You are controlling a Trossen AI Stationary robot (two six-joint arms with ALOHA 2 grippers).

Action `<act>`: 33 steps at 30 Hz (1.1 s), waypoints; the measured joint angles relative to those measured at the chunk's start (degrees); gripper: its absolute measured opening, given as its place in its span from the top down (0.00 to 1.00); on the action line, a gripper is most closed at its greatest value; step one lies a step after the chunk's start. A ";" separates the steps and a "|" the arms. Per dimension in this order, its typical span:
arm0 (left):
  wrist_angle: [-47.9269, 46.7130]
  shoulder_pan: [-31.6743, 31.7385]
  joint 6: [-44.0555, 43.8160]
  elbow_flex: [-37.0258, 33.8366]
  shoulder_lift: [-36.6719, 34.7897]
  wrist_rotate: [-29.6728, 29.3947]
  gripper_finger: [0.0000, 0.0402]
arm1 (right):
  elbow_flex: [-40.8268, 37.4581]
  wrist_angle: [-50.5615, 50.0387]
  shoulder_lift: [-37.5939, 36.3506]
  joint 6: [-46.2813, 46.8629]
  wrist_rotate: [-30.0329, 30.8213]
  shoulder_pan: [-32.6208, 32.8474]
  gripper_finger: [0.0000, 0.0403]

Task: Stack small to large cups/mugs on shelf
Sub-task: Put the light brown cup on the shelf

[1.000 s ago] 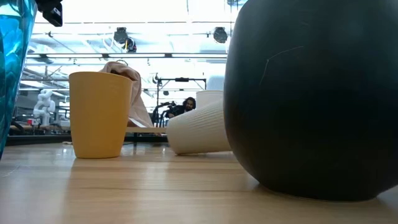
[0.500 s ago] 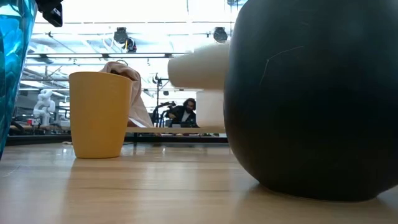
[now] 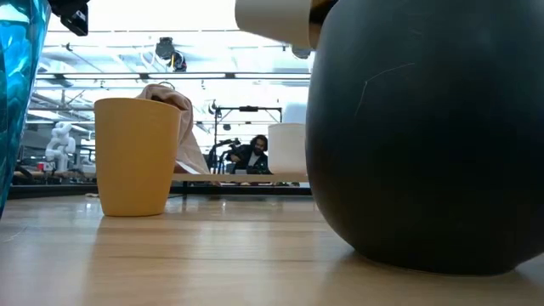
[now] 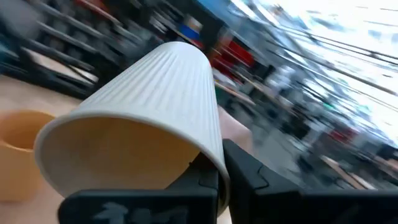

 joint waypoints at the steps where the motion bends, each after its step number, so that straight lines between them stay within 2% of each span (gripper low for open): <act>1: 0.50 0.01 0.03 0.00 0.63 0.00 0.80 | 0.00 -0.01 0.02 -0.32 2.58 0.00 1.00; 6: 3.97 0.02 2.19 -0.02 3.59 -0.02 0.80 | 0.02 2.45 0.02 -0.49 16.51 0.00 1.00; 9: 5.71 -0.01 3.44 -0.02 5.37 -0.79 0.80 | 2.39 2.64 1.50 -1.17 27.65 0.02 1.00; 11: 6.97 -0.01 3.45 -0.02 6.71 -2.89 0.80 | 5.26 2.38 3.66 -4.12 33.96 -0.02 1.00; 13: 7.73 -0.01 3.43 -0.02 8.26 -6.07 0.80 | 8.68 2.31 6.45 -7.75 36.42 -0.02 1.00; 18: 12.90 0.01 5.59 -0.02 14.66 -14.66 0.80 | 15.71 2.33 12.15 -14.10 36.85 -0.26 1.00; 22: 20.01 0.01 9.20 -0.02 22.62 -21.15 0.80 | 17.64 2.87 13.24 -15.85 36.51 -1.08 1.00; 26: 29.18 0.02 14.43 -0.02 31.16 -26.82 0.80 | 17.64 5.45 12.45 -15.58 33.01 -1.89 1.00; 33: 50.16 0.60 24.91 0.41 45.43 -32.05 0.80 | 17.73 11.01 12.35 -15.00 24.99 -2.38 1.00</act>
